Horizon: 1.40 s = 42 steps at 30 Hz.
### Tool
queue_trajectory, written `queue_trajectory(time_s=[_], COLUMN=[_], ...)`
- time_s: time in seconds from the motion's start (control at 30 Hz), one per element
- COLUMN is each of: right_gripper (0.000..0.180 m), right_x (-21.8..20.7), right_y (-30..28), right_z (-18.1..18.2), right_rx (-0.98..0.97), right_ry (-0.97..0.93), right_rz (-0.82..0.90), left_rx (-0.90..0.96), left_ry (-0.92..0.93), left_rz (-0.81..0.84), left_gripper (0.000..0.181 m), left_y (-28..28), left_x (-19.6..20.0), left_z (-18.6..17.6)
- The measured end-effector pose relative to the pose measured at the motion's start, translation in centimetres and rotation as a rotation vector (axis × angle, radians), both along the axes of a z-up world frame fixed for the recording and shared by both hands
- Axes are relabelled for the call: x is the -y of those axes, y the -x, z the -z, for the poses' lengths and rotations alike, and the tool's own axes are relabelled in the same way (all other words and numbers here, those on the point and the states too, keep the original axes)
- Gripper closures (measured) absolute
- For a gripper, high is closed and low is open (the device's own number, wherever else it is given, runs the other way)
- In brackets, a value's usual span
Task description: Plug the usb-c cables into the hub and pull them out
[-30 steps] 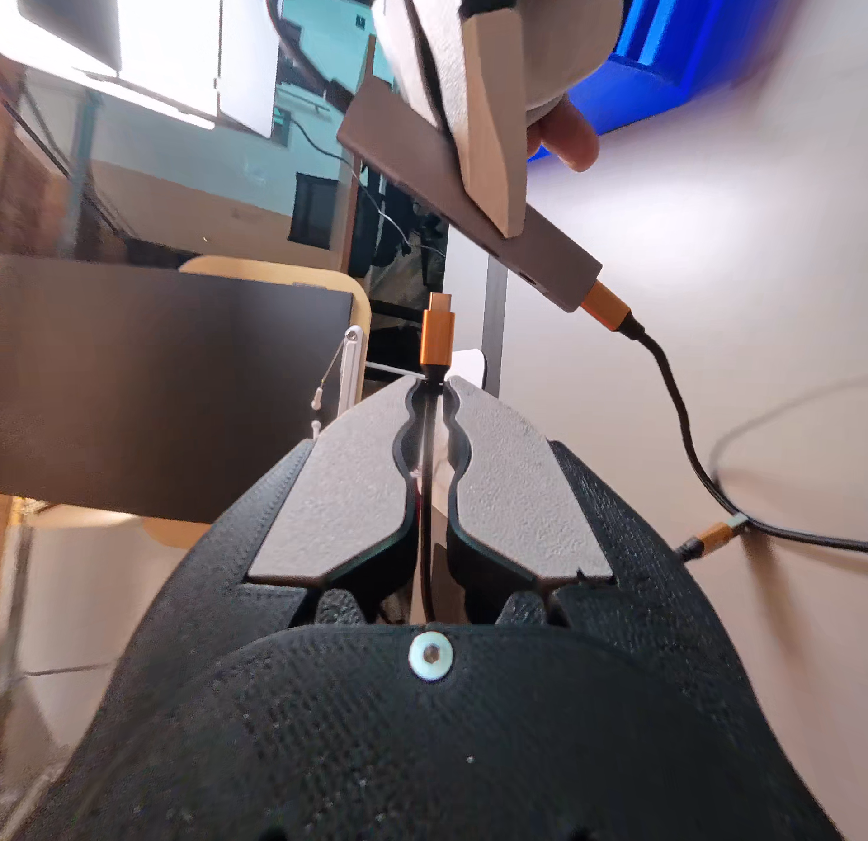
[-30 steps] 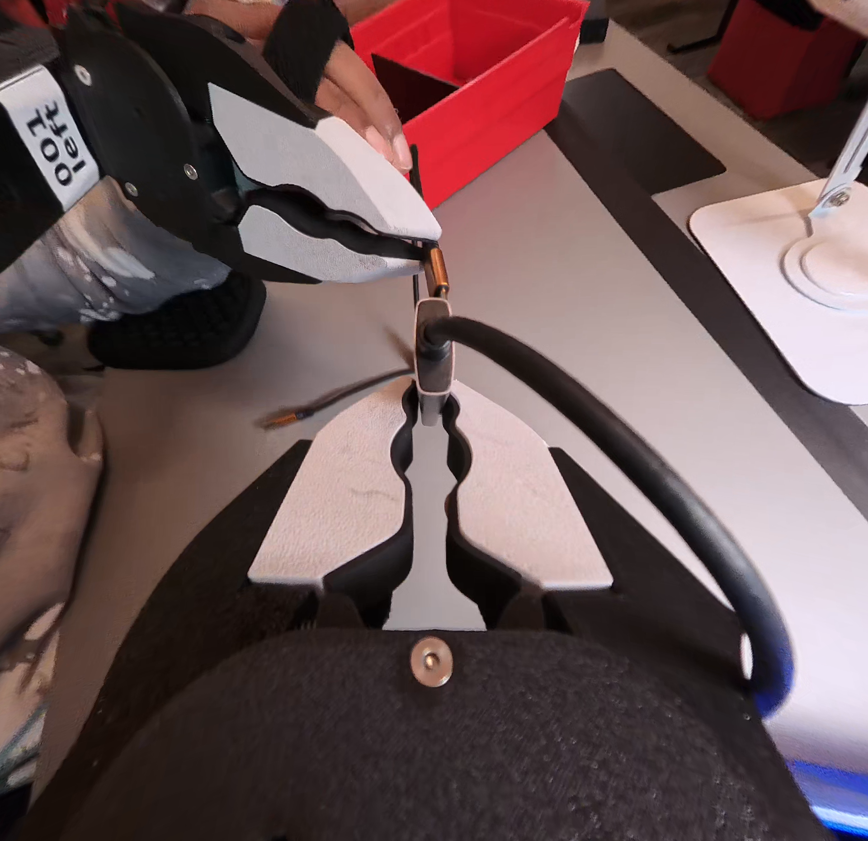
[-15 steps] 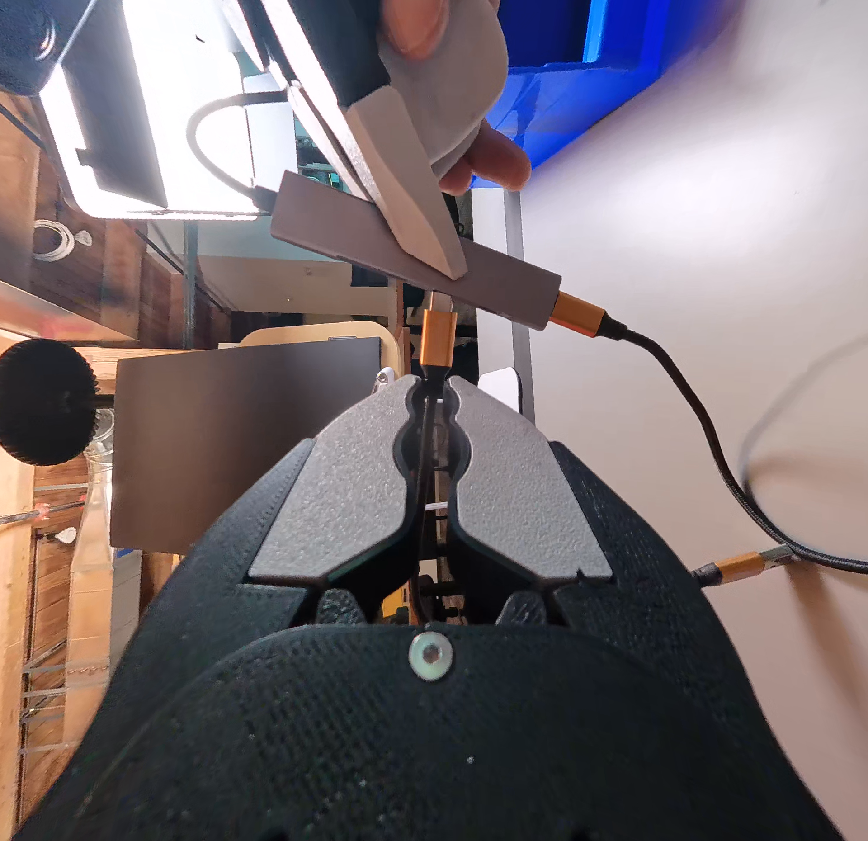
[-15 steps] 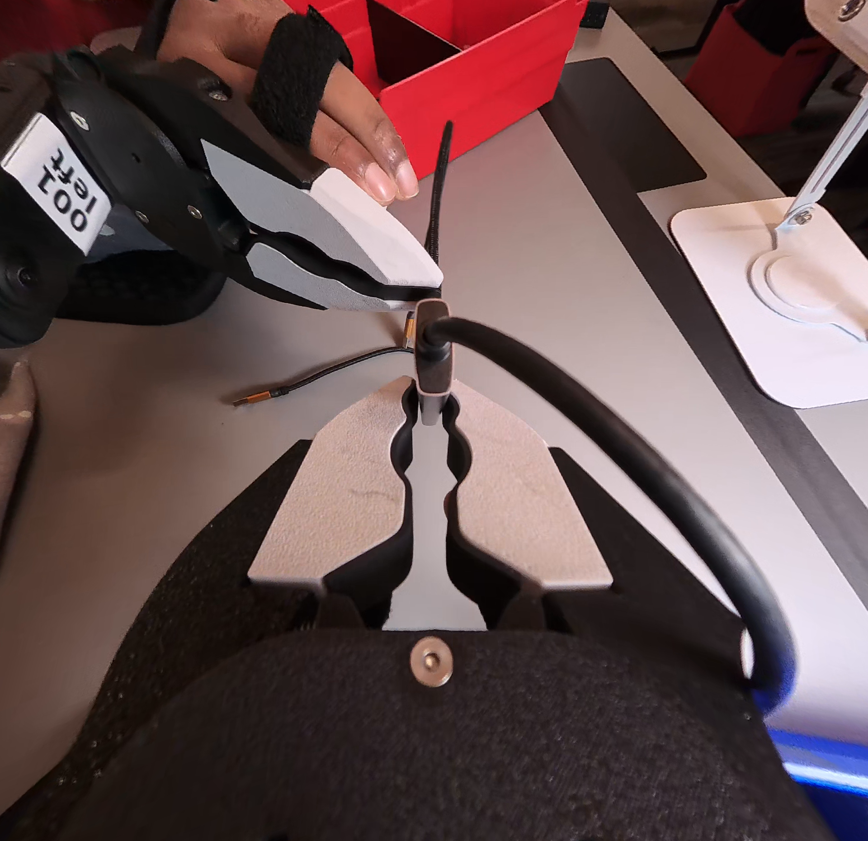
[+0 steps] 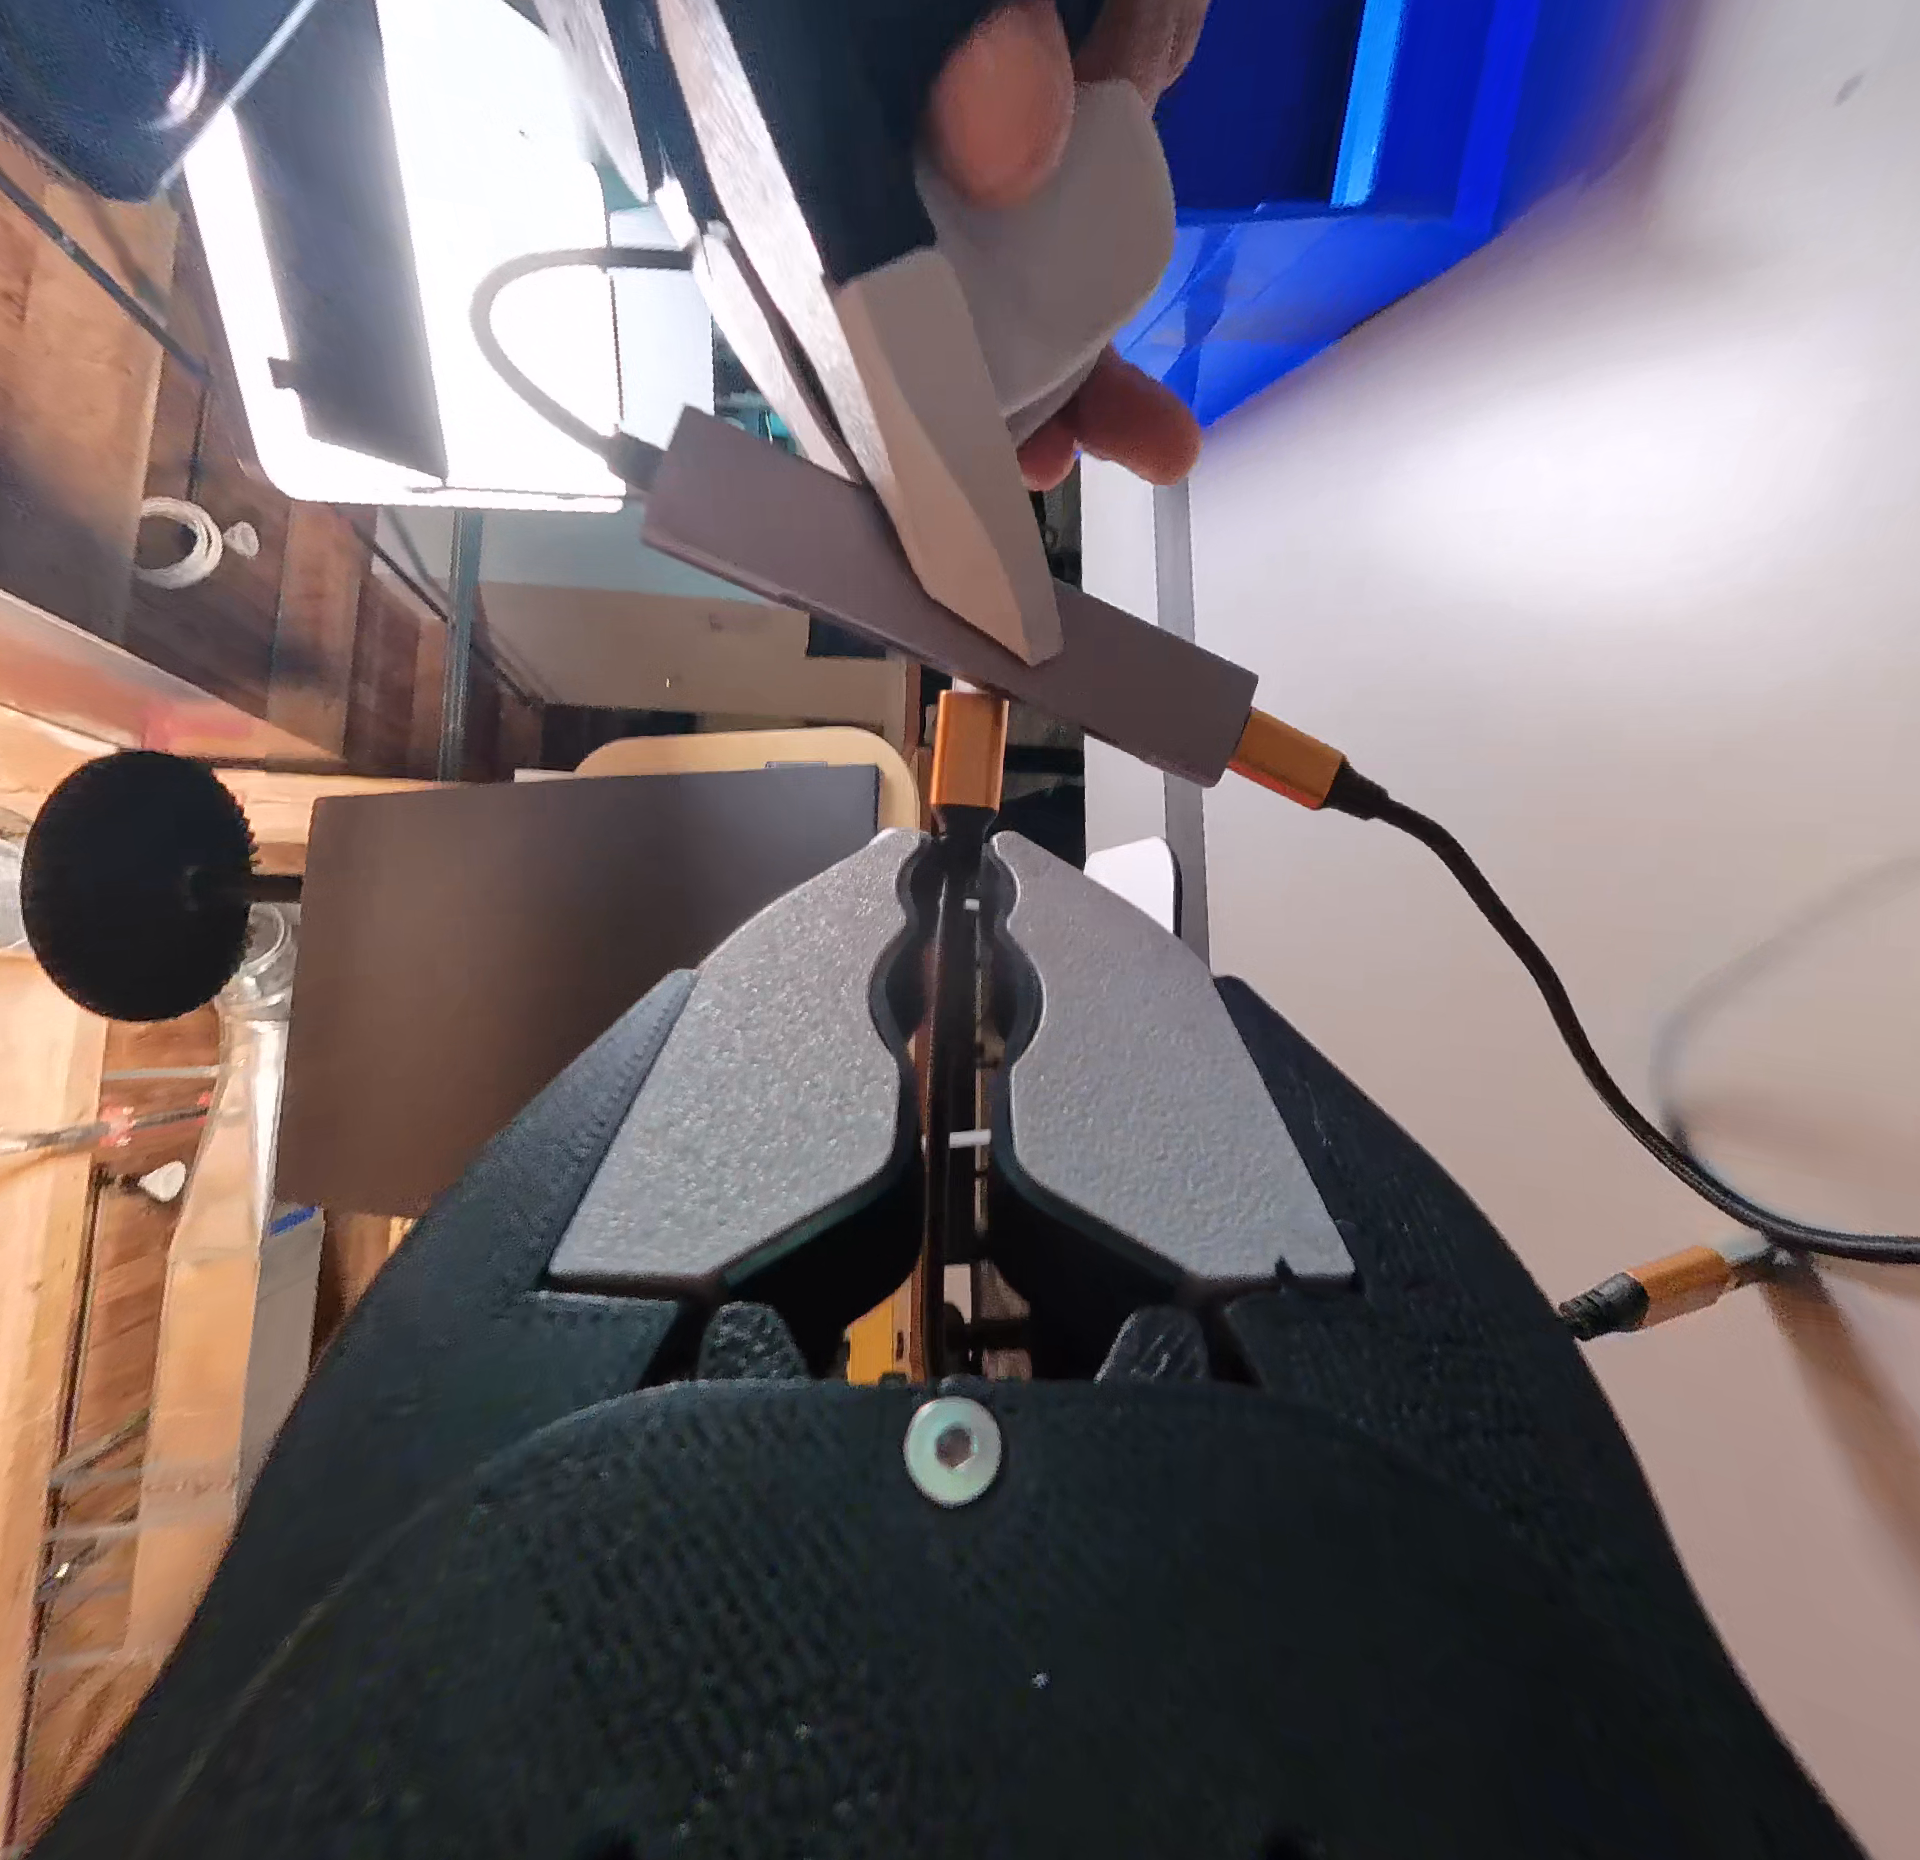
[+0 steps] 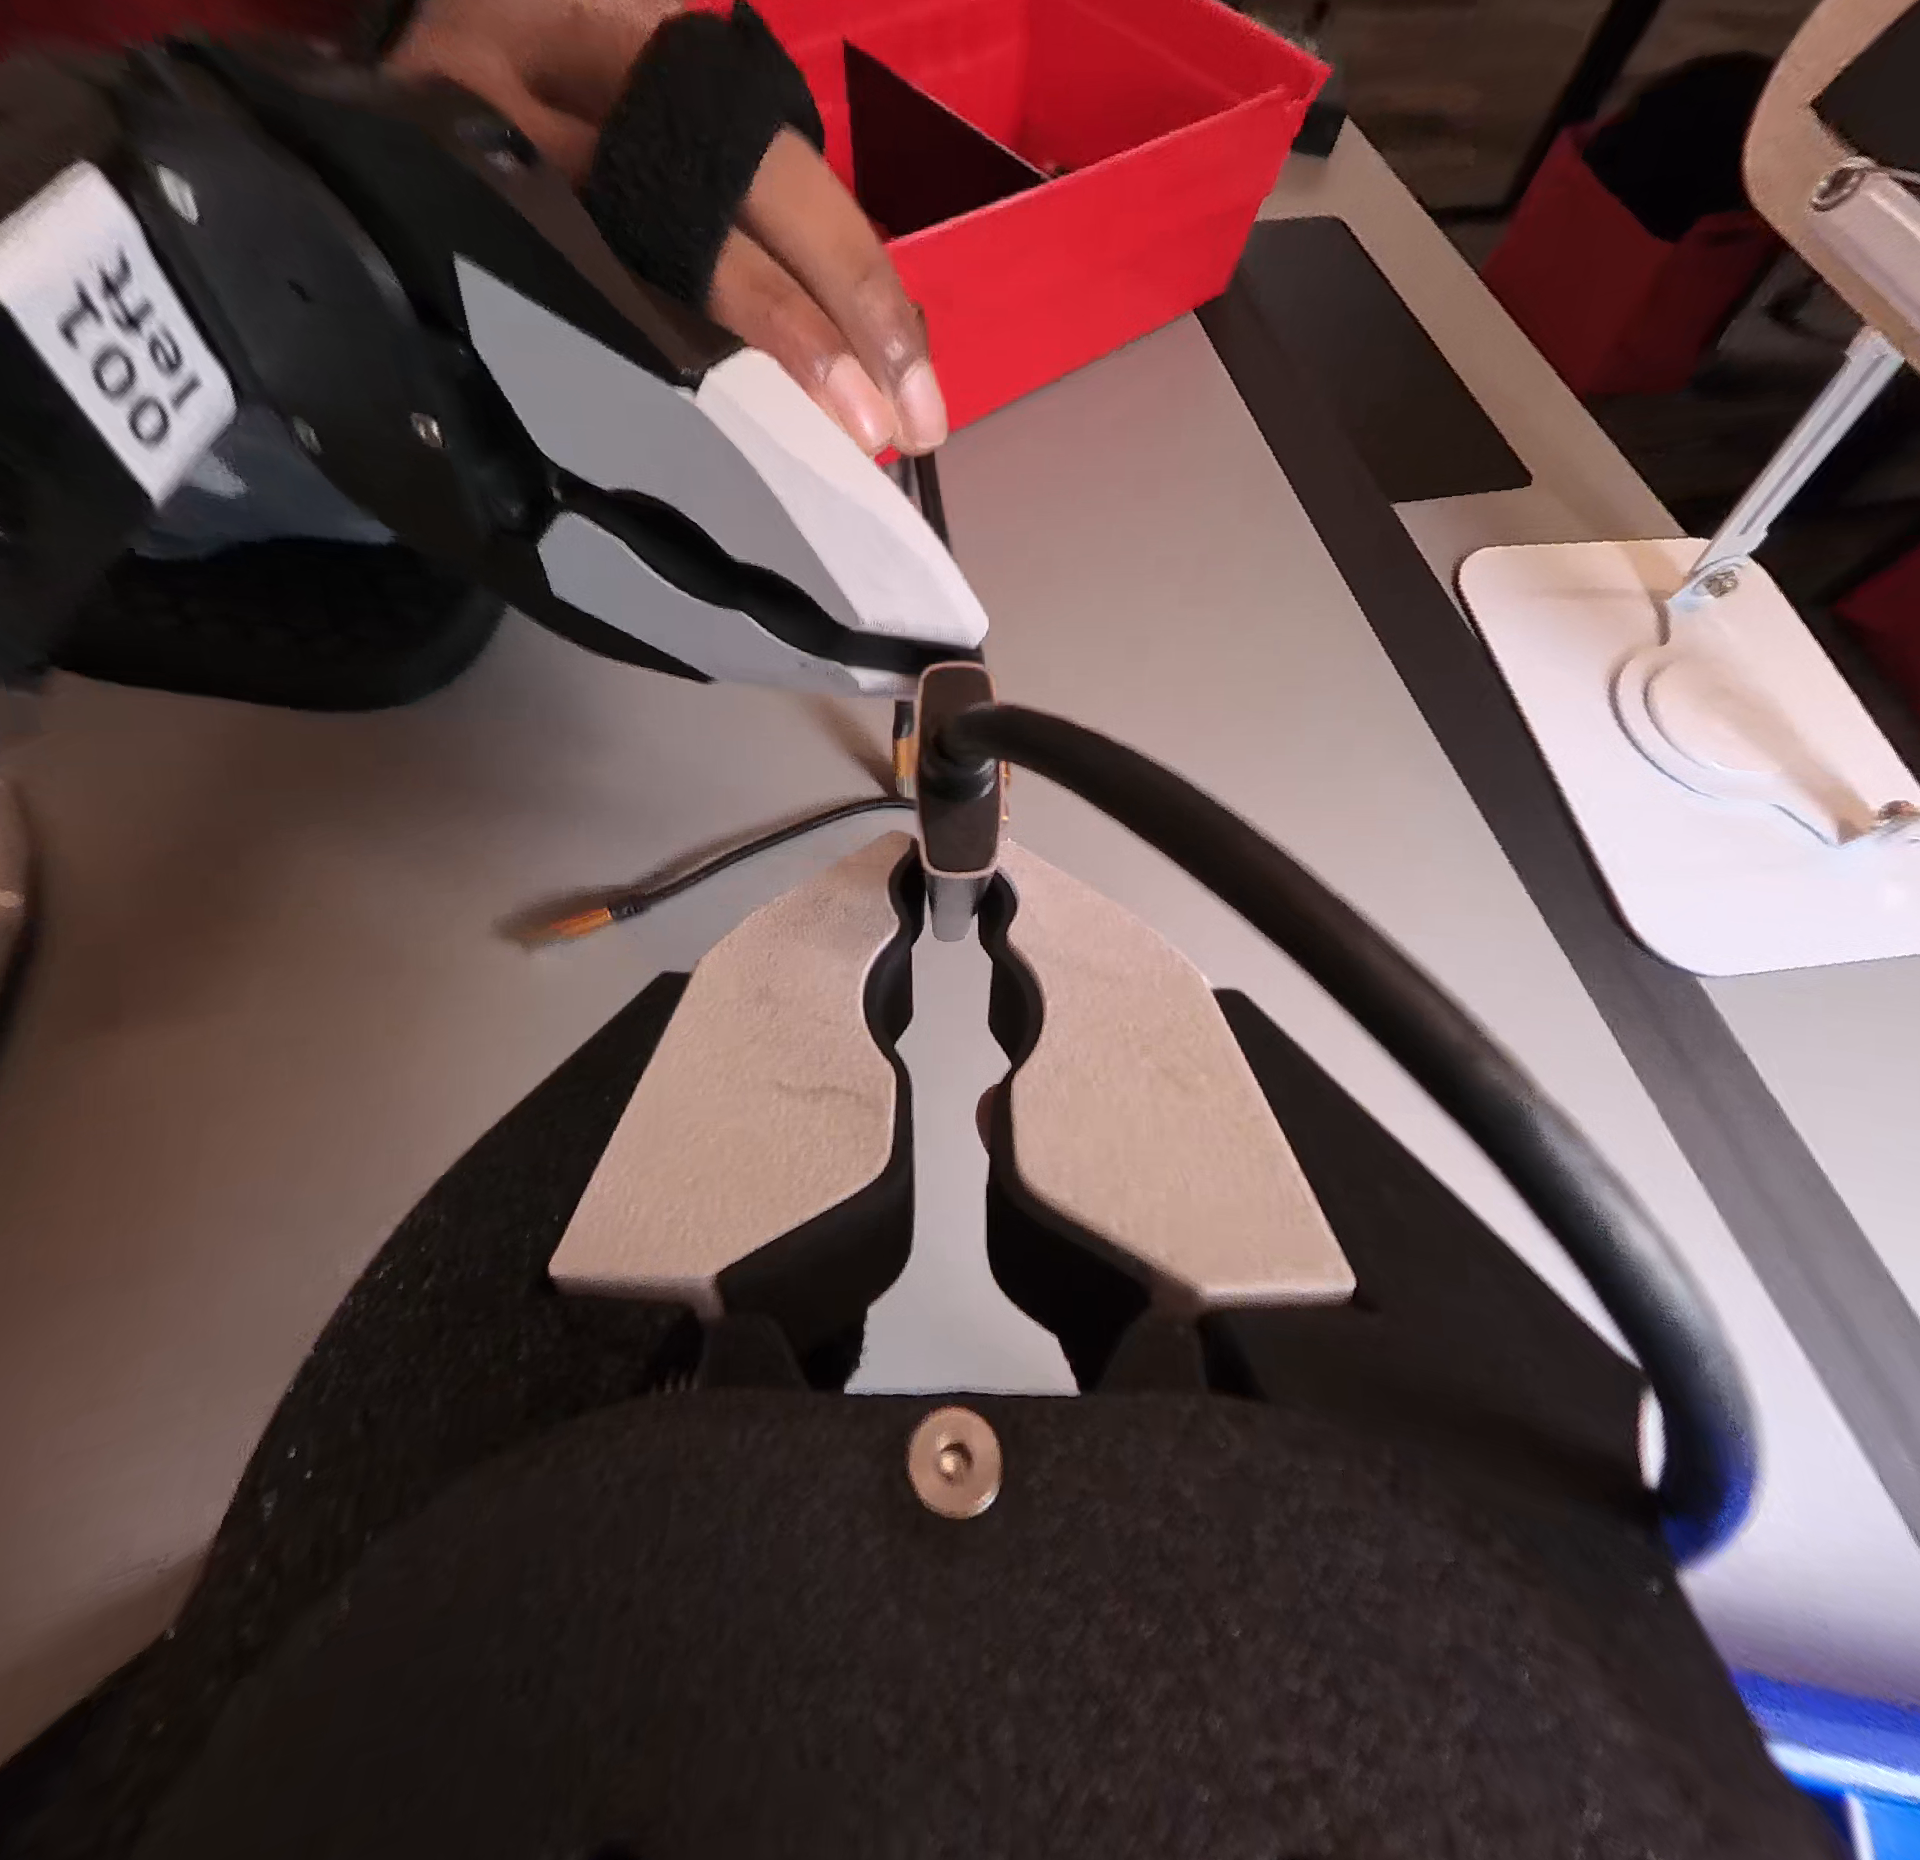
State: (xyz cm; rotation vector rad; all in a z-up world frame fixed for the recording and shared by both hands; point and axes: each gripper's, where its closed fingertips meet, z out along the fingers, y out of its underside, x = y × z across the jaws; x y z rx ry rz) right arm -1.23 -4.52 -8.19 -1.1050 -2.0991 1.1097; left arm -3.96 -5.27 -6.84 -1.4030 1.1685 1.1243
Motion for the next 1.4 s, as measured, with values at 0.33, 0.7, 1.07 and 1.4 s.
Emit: queue_trajectory(time_s=[0.33,0.7,1.07,1.4], right_gripper=[0.171,0.171,0.171,0.171], right_x=[0.0,-0.1,0.5,0.2], right_y=[-0.9,-1.0,-0.5,0.4], right_z=[-0.1,0.4,0.1,1.4], right_rx=[0.017,0.048,-0.013,-0.007], right_ry=[0.083,0.071,0.088,0.094], right_rz=[-0.04,-0.034,-0.058,-0.024], left_rx=[-0.043,-0.084,0.034,0.055], left_ry=[-0.016,-0.005,-0.019,0.033], left_rz=[0.053,0.069,0.112,0.074], left_gripper=[0.174,0.173,0.173,0.176], left_y=[-0.4,-1.0,-1.4,-1.0], left_x=[0.5,0.4,1.1,0.8], left_z=[-0.1,0.6,-0.2,1.3])
